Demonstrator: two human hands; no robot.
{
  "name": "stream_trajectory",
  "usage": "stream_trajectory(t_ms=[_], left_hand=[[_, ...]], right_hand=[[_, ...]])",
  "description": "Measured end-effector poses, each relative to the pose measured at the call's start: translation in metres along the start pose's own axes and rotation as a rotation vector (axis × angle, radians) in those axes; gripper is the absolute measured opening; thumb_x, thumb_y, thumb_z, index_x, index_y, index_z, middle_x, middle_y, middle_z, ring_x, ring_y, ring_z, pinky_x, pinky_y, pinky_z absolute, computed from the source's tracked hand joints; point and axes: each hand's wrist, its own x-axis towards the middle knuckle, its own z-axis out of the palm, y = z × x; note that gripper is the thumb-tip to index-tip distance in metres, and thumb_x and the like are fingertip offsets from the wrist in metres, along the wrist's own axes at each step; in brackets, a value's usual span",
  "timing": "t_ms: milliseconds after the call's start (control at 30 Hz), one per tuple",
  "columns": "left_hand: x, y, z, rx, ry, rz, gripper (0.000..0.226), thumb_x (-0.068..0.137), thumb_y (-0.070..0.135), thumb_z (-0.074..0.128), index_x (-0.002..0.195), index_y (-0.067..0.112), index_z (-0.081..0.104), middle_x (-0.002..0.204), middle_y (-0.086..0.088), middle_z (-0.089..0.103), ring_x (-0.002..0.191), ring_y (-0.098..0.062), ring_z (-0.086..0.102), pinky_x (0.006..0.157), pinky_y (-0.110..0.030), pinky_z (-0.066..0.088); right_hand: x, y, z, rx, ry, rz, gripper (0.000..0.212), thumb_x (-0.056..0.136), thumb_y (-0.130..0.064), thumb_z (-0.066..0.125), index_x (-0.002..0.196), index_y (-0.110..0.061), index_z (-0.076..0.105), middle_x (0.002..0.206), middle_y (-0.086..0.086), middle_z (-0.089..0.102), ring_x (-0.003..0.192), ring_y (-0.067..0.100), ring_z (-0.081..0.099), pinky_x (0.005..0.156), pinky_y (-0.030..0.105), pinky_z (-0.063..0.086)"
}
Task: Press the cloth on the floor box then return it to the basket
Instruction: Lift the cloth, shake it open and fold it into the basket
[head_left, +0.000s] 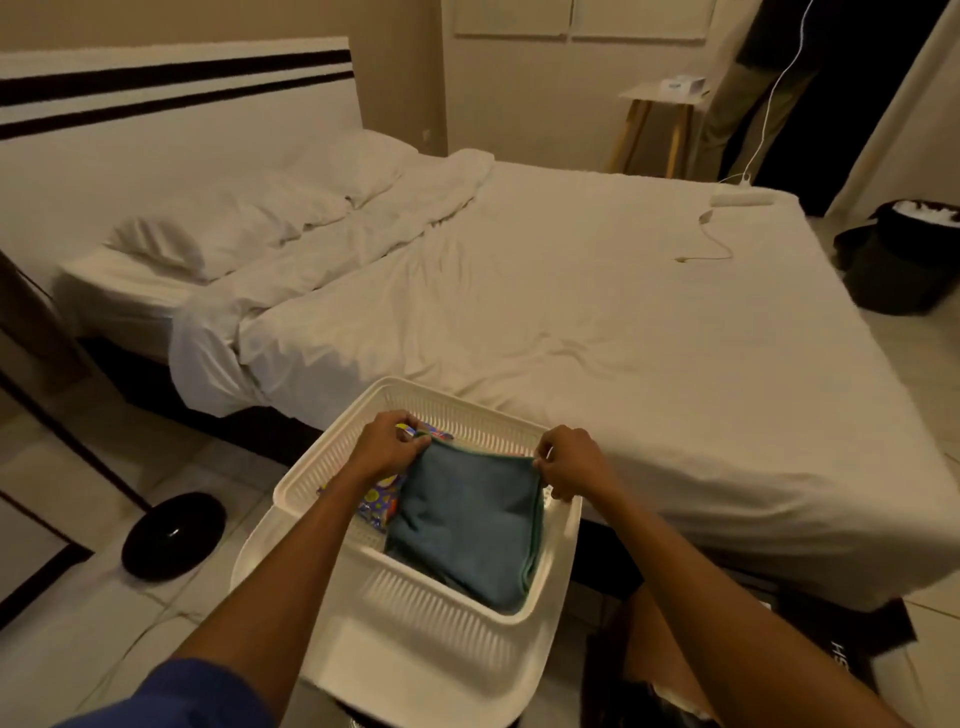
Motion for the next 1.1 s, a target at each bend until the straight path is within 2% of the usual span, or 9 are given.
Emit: stream_trajectory(t_ms=[133,267,533,600,667,733,800,1000,1100], left_hand=[[0.005,-0.005,0.022,0.051,0.045,0.008,0.016,0.081,0.019,0.076,0.077,0.025,0.061,0.067,-0.005,0.064,0.059,-0.015,0.056,0.062,-0.030,0.046],[0.012,-0.014,0.028,0.149,-0.059,0.039,0.019,0.078,0.018,0.080,0.090,0.018,0.066,0.057,0.006,0.055,0.049,-0.006,0.044,0.049,-0.019,0.034],[0.025,-0.003,0.012,0.388,-0.272,-0.014,0.046,0.067,0.024,0.089,0.105,0.015,0.065,0.083,-0.002,0.062,0.079,-0.018,0.061,0.072,-0.029,0.049],[0.027,0.007,0.005,0.364,-0.319,-0.017,0.034,0.071,0.022,0.087,0.098,0.012,0.069,0.077,-0.004,0.069,0.071,-0.011,0.065,0.070,-0.033,0.054],[0.022,0.015,-0.004,0.319,-0.369,0.025,0.016,0.078,0.014,0.081,0.091,0.012,0.073,0.060,0.008,0.068,0.053,0.005,0.057,0.058,-0.026,0.051],[0.014,0.025,-0.013,0.305,-0.457,0.018,0.013,0.081,0.009,0.076,0.090,0.018,0.074,0.051,0.014,0.061,0.045,0.003,0.051,0.048,-0.016,0.043],[0.004,0.028,-0.020,0.317,-0.584,-0.031,0.017,0.081,0.011,0.075,0.091,0.024,0.072,0.061,0.008,0.063,0.053,-0.004,0.054,0.047,-0.018,0.045],[-0.009,0.009,-0.030,0.324,-0.672,-0.104,0.013,0.082,0.014,0.072,0.086,0.025,0.076,0.071,0.002,0.068,0.065,-0.009,0.063,0.059,-0.024,0.054],[-0.011,0.009,-0.027,0.321,-0.692,-0.102,0.010,0.082,0.014,0.073,0.087,0.021,0.079,0.076,-0.003,0.072,0.068,-0.014,0.066,0.060,-0.024,0.055]], right_hand=[[0.010,0.002,0.005,-0.194,0.052,-0.036,0.018,0.087,-0.016,0.058,0.100,-0.009,0.067,0.105,0.017,0.068,0.094,0.038,0.067,0.079,0.039,0.056],[0.015,-0.002,0.006,-0.406,-0.027,-0.084,0.022,0.091,-0.013,0.053,0.110,-0.008,0.064,0.118,0.017,0.063,0.107,0.036,0.063,0.080,0.034,0.049],[0.017,-0.017,0.011,-0.635,-0.074,-0.142,0.031,0.093,-0.015,0.058,0.124,-0.010,0.062,0.128,0.012,0.064,0.119,0.031,0.061,0.092,0.038,0.050],[0.026,-0.017,0.013,-0.562,-0.093,-0.134,0.031,0.091,-0.015,0.061,0.122,-0.011,0.063,0.126,0.011,0.064,0.117,0.030,0.062,0.091,0.037,0.051],[0.025,-0.017,0.005,-0.467,-0.121,-0.111,0.030,0.085,-0.020,0.068,0.113,-0.010,0.067,0.116,0.011,0.068,0.106,0.029,0.067,0.087,0.036,0.053],[0.026,-0.014,-0.006,-0.360,-0.223,-0.136,0.022,0.078,-0.025,0.078,0.095,-0.011,0.074,0.095,0.010,0.074,0.075,0.018,0.071,0.075,0.031,0.056],[0.023,-0.011,-0.014,-0.273,-0.445,-0.183,0.013,0.080,-0.025,0.080,0.082,-0.014,0.073,0.079,0.007,0.074,0.048,0.005,0.060,0.056,0.022,0.054],[0.020,-0.010,-0.015,-0.353,-0.593,-0.174,0.017,0.080,-0.024,0.081,0.091,-0.012,0.078,0.060,-0.007,0.063,0.041,0.001,0.052,0.041,0.011,0.042],[0.022,-0.012,-0.009,-0.431,-0.567,-0.162,0.016,0.077,-0.020,0.082,0.089,-0.009,0.079,0.063,-0.001,0.067,0.045,0.005,0.056,0.050,0.017,0.051]])
